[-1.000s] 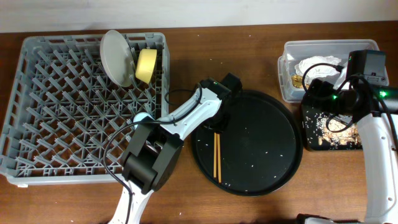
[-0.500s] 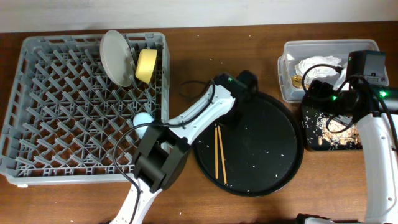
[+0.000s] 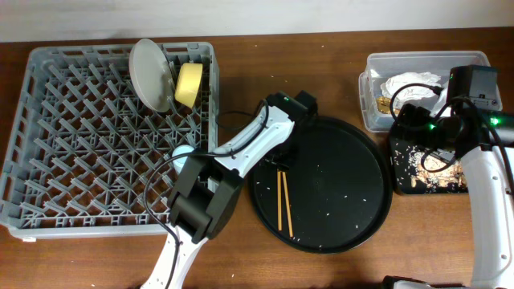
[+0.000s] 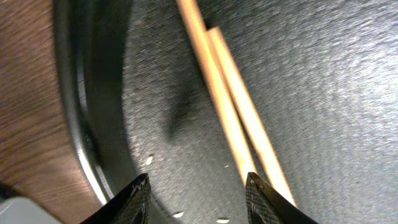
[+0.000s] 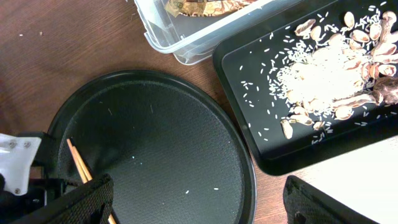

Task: Sort waste into correct bins and load items into the dishwasher rack
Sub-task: 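Grasp one wooden chopstick with the left gripper and place it in the rack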

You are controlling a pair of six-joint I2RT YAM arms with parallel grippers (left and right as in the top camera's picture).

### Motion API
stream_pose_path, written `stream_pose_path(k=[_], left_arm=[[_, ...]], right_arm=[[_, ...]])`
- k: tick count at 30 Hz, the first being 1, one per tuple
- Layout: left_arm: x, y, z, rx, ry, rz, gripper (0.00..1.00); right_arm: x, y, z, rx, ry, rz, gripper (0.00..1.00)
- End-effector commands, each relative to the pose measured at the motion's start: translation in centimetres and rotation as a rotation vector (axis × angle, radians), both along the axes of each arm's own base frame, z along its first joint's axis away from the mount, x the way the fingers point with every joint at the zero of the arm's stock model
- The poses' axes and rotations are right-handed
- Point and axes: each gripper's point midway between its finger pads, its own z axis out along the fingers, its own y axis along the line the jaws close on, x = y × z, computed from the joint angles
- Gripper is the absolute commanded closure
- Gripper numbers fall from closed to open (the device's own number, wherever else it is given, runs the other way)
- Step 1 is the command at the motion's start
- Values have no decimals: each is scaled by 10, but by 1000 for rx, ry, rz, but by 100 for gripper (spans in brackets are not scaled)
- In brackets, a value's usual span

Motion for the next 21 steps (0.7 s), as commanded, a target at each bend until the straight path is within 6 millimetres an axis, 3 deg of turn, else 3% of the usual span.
stream_pose_path(k=[1,4,6,11,13,16,21], left_arm=[[-13,-17,-10,-19,12,-31,51],[-22,-14,-21,1,29,-44,50],[-17,-6,-21,30,9,-39,50],[15,-12,20,-29,-58,0,51],[12,-10,27,-17,-44,-1,51],[-10,9,21,58,44,-2,50],[-21,17,-9,80,76,-1,51]], right_arm=[[1,-3,1,-11,-2,-8,11],[0,-3,1,-11,-1,-8,12],[1,-3,1,-11,-2,-8,11],[1,-3,1,-11,-2,-8,12],[0,-3,1,-11,-1,-8,12],[0,-3,1,-11,-1,-8,11],[0,-3,1,-11,-1,-8,11]])
